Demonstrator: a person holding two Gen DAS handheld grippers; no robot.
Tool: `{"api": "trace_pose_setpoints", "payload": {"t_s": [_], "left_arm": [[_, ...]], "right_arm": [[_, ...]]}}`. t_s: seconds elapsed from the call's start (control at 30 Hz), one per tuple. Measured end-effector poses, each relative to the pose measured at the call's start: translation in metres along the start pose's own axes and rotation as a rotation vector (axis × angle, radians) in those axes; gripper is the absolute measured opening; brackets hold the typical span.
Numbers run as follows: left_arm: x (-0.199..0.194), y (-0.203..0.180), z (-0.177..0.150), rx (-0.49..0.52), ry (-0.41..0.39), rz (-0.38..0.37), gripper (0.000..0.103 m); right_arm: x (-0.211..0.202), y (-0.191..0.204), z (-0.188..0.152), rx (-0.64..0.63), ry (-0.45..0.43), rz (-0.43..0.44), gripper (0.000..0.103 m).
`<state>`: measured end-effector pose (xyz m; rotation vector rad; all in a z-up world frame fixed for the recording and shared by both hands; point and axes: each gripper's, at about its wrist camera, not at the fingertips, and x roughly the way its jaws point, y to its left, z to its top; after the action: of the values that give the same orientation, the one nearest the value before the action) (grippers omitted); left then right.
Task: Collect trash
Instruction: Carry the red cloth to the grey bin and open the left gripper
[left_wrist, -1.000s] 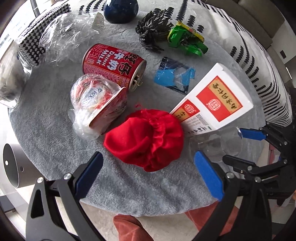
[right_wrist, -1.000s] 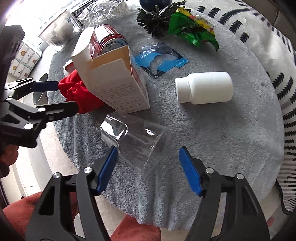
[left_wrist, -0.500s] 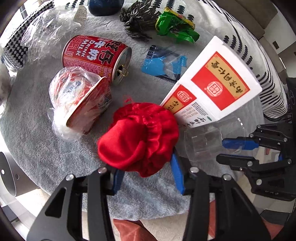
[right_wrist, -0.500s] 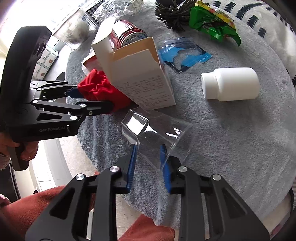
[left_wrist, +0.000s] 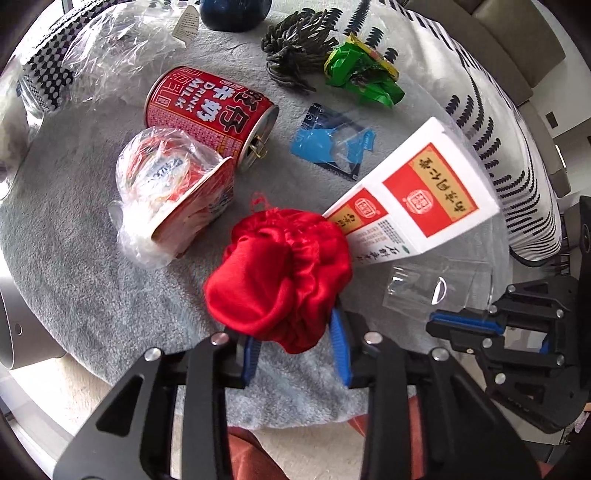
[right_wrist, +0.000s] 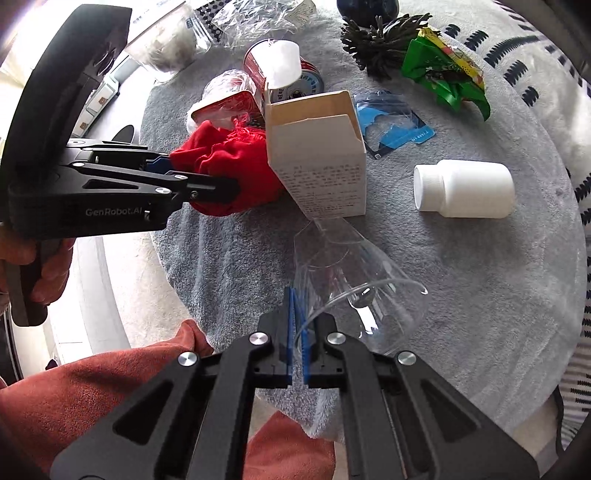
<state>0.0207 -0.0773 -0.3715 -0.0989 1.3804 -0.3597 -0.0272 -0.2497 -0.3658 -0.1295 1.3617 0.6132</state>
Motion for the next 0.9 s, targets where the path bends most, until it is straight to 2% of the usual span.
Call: {"api": "trace_pose_setpoints", "payload": {"t_s": [0.17,0.37,0.63,0.9], "left_arm": [[-0.018,0.003,-0.010,-0.046,-0.020,-0.008,0.033],[-0.055,0.045,-0.040,-0.193,-0.061,-0.004,0.033],[-0.112,0.152,-0.102,-0.428,-0.136,0.075,0.033],[-0.169,0.279,-0.172,-0.674,-0.233,0.176,0.033]], "right_arm": [[-0.011,0.014,0.005,-0.039,0.023,-0.003,0.003],[-0.024,0.061,0.028,-0.157,0.030,0.023,0.003],[-0.008,0.169,0.083,-0.402,0.007,0.090,0.003],[0.038,0.307,0.159,-0.638,-0.035,0.174,0.003]]}}
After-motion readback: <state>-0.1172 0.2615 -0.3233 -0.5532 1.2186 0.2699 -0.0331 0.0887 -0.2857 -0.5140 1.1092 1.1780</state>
